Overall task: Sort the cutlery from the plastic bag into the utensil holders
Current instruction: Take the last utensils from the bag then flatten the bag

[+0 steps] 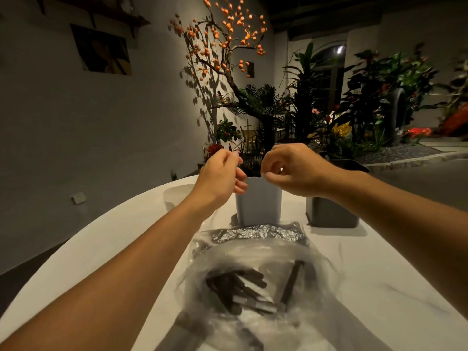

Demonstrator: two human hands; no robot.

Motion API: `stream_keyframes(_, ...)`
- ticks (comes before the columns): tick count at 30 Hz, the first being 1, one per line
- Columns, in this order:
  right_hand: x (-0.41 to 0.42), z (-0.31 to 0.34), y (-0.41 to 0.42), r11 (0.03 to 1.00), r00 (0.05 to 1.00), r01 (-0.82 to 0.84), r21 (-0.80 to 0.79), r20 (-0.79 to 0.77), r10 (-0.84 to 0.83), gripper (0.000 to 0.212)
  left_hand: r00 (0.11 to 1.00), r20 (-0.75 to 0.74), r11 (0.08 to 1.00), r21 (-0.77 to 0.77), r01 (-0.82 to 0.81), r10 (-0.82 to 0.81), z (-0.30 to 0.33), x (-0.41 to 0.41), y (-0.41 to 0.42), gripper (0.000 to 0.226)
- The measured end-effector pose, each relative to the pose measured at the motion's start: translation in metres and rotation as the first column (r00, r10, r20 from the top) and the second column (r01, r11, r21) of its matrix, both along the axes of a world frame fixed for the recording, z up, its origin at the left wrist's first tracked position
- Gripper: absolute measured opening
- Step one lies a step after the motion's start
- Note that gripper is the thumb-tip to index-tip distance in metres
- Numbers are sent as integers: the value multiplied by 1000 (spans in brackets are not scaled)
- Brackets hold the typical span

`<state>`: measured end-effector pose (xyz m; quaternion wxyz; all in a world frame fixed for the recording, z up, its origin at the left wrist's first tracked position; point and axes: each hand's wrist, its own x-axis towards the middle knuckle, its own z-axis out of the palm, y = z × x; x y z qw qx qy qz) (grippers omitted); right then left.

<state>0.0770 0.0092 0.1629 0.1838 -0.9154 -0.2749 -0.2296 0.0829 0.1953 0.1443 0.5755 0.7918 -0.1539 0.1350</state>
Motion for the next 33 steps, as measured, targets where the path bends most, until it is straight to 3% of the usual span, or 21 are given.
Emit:
stream_keyframes(3, -41, -1, 11, 998, 985, -65, -24, -160, 60, 7, 999, -38, 999, 26, 23, -22, -13, -39, 3, 30)
stream_keyframes(6, -74, -13, 21, 987, 897, -121, -103, -438, 64, 5, 997, -78, 997, 77, 32, -26, -30, -69, 7, 40)
stream_keyframes(9, -93, -38, 28, 926, 824, -169, -338, -564, -55, 18, 990, -136, 984, 172, 50, -27, -56, -89, 10, 44)
stream_keyframes(12, -99, -76, 32, 850, 824, -144, -507, -538, -181, 35, 997, -72, 921, 390, 9, 21, -93, -97, 12, 29)
stream_keyframes(14, -99, -101, 35, 857, 825, -133, -498, -535, -183, 45, 1000, -19, 848, 530, -10, 23, -115, -98, 16, 18)
stream_keyframes(16, -96, -118, 37, 887, 867, -72, -456, -468, -171, 43, 1000, 2, 774, 633, -4, 3, -131, -97, 18, 23)
stream_keyframes(19, -90, -135, 37, 910, 908, 68, -410, -352, -226, 45, 1000, 19, 778, 627, -16, 5, -145, -98, 18, 30)
stream_keyframes(23, -94, -155, 43, 923, 951, 173, -345, -184, -247, 33, 999, 47, 826, 562, -36, 12, -151, -98, 16, 28)
stream_keyframes(26, -100, -154, 48, 885, 980, 171, -434, -20, -199, 37, 996, 88, 799, 601, -34, -24, -150, -97, 17, 24)
stream_keyframes(33, -106, -153, 49, 862, 979, 187, -471, 15, -204, 34, 986, 147, 733, 679, -42, -80, -149, -99, 22, 25)
